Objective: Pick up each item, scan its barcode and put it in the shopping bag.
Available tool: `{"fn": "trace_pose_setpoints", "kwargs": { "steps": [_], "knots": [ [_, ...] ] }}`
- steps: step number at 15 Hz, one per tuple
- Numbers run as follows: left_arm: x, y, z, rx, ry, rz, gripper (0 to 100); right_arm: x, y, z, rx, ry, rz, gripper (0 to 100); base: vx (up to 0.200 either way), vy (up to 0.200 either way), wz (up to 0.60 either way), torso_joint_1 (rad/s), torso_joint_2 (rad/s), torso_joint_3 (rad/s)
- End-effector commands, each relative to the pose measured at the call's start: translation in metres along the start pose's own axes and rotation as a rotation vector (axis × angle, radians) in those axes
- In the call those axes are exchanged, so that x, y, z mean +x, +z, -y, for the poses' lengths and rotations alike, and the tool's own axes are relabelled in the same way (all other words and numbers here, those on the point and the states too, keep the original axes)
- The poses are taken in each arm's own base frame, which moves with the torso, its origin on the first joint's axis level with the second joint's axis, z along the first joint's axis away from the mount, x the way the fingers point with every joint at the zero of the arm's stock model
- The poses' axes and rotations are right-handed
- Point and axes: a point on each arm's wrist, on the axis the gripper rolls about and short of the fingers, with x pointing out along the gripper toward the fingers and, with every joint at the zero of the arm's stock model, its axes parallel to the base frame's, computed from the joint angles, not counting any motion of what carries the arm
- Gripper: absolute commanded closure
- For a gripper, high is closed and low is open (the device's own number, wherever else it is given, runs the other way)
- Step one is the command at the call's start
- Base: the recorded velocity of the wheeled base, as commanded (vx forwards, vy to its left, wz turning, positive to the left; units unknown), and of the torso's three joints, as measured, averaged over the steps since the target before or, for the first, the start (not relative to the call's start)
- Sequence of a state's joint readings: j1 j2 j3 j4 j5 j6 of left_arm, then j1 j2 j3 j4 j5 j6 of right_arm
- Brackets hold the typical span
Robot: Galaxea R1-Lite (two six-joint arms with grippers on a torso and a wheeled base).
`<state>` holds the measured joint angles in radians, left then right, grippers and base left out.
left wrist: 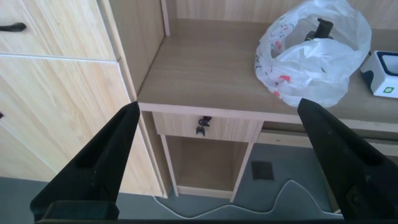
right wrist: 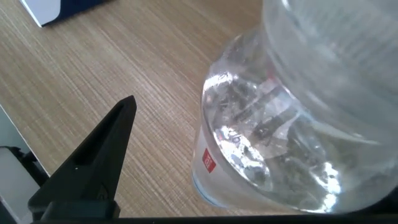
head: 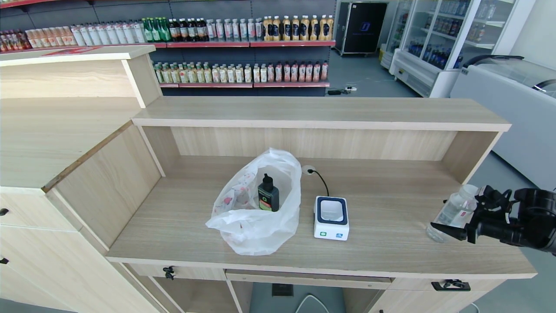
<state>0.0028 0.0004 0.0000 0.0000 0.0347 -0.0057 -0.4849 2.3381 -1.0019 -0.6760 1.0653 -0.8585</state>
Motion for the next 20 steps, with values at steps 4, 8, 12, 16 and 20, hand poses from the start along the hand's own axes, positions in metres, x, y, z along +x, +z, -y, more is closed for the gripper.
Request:
{"fn": "trace_pose_setpoints", "kwargs": {
  "steps": [4,8,12,16,20],
  "knots": [
    [0.0,0.0,0.0,0.0,0.001,0.0,0,0.008,-0.004,0.0,-0.009,0.011,0.006,0,0.0,0.0,0.0,0.0,0.0,0.0],
    [0.0,0.0,0.0,0.0,0.001,0.0,0,0.009,-0.006,0.0,-0.007,0.013,0.005,100,0.0,0.0,0.0,0.0,0.0,0.0],
    [0.0,0.0,0.0,0.0,0.001,0.0,0,0.009,-0.005,0.0,-0.006,0.012,0.005,100,0.0,0.0,0.0,0.0,0.0,0.0],
    [0.0,0.0,0.0,0.0,0.001,0.0,0,0.003,0.006,0.0,-0.006,0.007,0.008,100,0.0,0.0,0.0,0.0,0.0,0.0],
    [0.0,0.0,0.0,0.0,0.001,0.0,0,-0.009,0.039,0.002,0.044,-0.004,0.022,100,0.0,0.0,0.0,0.0,0.0,0.0]
  ]
}}
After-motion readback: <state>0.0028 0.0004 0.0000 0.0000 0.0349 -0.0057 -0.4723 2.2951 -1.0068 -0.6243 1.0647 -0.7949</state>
